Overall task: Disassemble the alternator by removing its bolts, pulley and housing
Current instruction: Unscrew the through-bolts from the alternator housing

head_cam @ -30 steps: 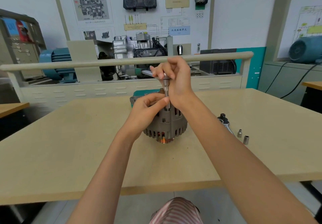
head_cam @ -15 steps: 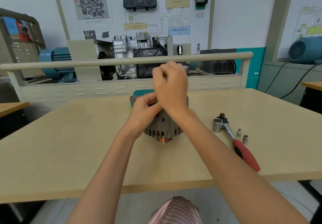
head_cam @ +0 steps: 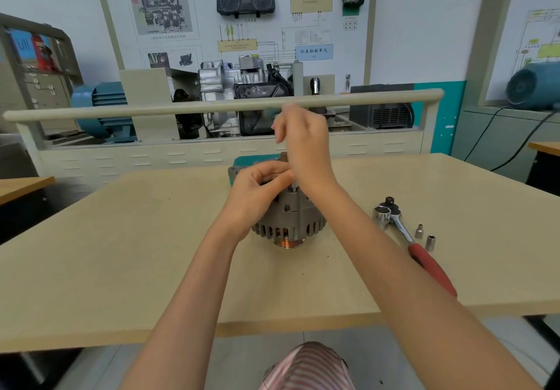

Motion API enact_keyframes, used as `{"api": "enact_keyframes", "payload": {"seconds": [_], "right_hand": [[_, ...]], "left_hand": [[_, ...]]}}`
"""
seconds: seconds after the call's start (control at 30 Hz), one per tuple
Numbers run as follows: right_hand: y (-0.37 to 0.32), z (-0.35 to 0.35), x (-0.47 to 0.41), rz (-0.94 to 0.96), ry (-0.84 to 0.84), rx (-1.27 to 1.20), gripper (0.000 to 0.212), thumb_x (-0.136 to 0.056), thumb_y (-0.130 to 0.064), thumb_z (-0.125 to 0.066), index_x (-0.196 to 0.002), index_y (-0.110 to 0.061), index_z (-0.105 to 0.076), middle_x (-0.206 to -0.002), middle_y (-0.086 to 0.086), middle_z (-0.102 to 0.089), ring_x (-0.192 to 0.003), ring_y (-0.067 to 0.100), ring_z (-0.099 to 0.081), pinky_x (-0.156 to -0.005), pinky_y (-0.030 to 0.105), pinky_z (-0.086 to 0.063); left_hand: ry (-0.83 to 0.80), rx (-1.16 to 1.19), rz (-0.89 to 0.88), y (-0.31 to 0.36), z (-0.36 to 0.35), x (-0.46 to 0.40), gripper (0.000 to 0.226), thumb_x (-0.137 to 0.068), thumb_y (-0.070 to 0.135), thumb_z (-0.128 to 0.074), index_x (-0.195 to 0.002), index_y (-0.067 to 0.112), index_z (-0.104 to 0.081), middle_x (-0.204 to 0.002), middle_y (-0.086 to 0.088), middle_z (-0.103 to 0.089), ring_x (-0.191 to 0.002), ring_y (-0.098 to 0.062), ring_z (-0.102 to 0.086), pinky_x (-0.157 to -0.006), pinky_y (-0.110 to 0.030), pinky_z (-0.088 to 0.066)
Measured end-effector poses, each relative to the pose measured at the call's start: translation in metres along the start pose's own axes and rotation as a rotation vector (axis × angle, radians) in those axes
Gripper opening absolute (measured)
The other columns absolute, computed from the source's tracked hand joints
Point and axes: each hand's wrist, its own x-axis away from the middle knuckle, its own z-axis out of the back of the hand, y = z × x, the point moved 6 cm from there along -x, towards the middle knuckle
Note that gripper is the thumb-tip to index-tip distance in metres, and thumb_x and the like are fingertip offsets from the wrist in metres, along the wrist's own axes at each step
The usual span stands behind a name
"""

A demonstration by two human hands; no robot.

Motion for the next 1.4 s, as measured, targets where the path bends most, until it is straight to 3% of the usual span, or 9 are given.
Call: {"api": "enact_keyframes", "payload": {"seconds": [0.1,0.2,0.43,0.67,0.9,1.07,1.2,1.3,1.4], "right_hand": [[-0.015,-0.003,0.017,0.358,0.123,0.606,0.025,-0.087,-0.011,-0.048,-0.064,-0.003,-0.055,-0.066,0.006,-0.048,-0.072,0.02,-0.044,-0.071,0.031,-0.035],[-0.017,0.0,0.022,0.361,0.212,0.729,0.021,-0.084,-0.013,-0.048,-0.069,-0.003,-0.059,-0.07,0.008,-0.053,-0.075,0.021,-0.044,-0.079,0.034,-0.035],[-0.003,-0.003,-0.004,-0.062,-0.026,-0.077,0.043,-0.086,-0.016,-0.04,-0.045,-0.014,-0.032,-0.045,0.003,-0.03,-0.055,0.022,-0.033,-0.06,0.028,-0.033],[0.015,-0.003,-0.014,-0.287,-0.119,-0.537,0.064,-0.097,-0.011,-0.029,-0.033,-0.018,-0.036,-0.039,-0.001,-0.04,-0.052,0.015,-0.046,-0.078,0.022,-0.05],[-0.003,0.002,0.004,0.092,0.029,0.115,0.042,-0.091,-0.013,-0.039,-0.05,-0.009,-0.047,-0.055,-0.001,-0.044,-0.061,0.012,-0.046,-0.065,0.021,-0.041],[-0.015,-0.003,0.024,0.282,0.213,0.809,0.016,-0.083,-0.015,-0.051,-0.075,-0.005,-0.061,-0.076,0.005,-0.05,-0.081,0.02,-0.043,-0.086,0.032,-0.033],[-0.018,-0.005,0.015,0.19,0.171,0.477,0.03,-0.082,-0.017,-0.048,-0.053,-0.014,-0.041,-0.061,-0.003,-0.04,-0.072,0.017,-0.039,-0.08,0.033,-0.033],[-0.011,-0.007,0.004,0.016,0.057,0.113,0.037,-0.08,-0.02,-0.041,-0.044,-0.013,-0.032,-0.047,0.001,-0.031,-0.055,0.017,-0.033,-0.062,0.031,-0.032],[0.005,-0.009,-0.007,-0.21,-0.062,-0.254,0.052,-0.091,-0.015,-0.036,-0.04,-0.012,-0.035,-0.042,0.003,-0.036,-0.05,0.018,-0.039,-0.068,0.026,-0.042]], "left_hand": [[0.034,-0.016,-0.018,-0.001,0.002,0.001,0.034,-0.087,-0.002,-0.057,-0.071,0.026,-0.066,-0.061,0.017,-0.068,-0.06,0.008,-0.061,-0.052,-0.005,-0.041],[0.039,-0.011,-0.018,0.0,0.0,0.002,0.038,-0.086,-0.003,-0.056,-0.068,0.028,-0.065,-0.059,0.019,-0.067,-0.058,0.01,-0.06,-0.05,-0.004,-0.04],[-0.016,-0.014,0.007,0.002,-0.002,0.0,0.016,-0.091,0.018,-0.059,-0.093,0.03,-0.069,-0.081,0.017,-0.072,-0.075,0.007,-0.064,-0.059,-0.005,-0.043],[-0.01,-0.004,0.029,0.001,-0.001,0.0,0.012,-0.09,0.018,-0.061,-0.094,0.023,-0.071,-0.087,0.009,-0.074,-0.082,0.0,-0.067,-0.067,-0.009,-0.047],[0.009,-0.023,0.011,-0.001,-0.001,0.0,0.021,-0.089,0.011,-0.061,-0.083,0.029,-0.071,-0.078,0.011,-0.073,-0.075,0.001,-0.066,-0.062,-0.008,-0.045],[0.071,-0.057,0.01,-0.003,0.0,0.0,0.058,-0.083,-0.009,-0.052,-0.046,0.034,-0.064,-0.046,0.019,-0.058,-0.046,0.01,-0.052,-0.043,-0.004,-0.034],[0.016,-0.061,-0.015,0.001,-0.003,0.001,0.06,-0.086,-0.007,-0.051,-0.051,0.039,-0.066,-0.05,0.023,-0.059,-0.051,0.013,-0.053,-0.047,-0.001,-0.035],[-0.004,-0.049,-0.018,0.003,-0.003,0.001,0.036,-0.09,0.008,-0.057,-0.073,0.036,-0.07,-0.069,0.02,-0.069,-0.068,0.01,-0.061,-0.056,-0.003,-0.041],[-0.005,-0.025,0.014,0.0,-0.003,0.0,0.017,-0.091,0.015,-0.059,-0.094,0.027,-0.07,-0.084,0.014,-0.073,-0.079,0.005,-0.065,-0.062,-0.005,-0.043]]}}
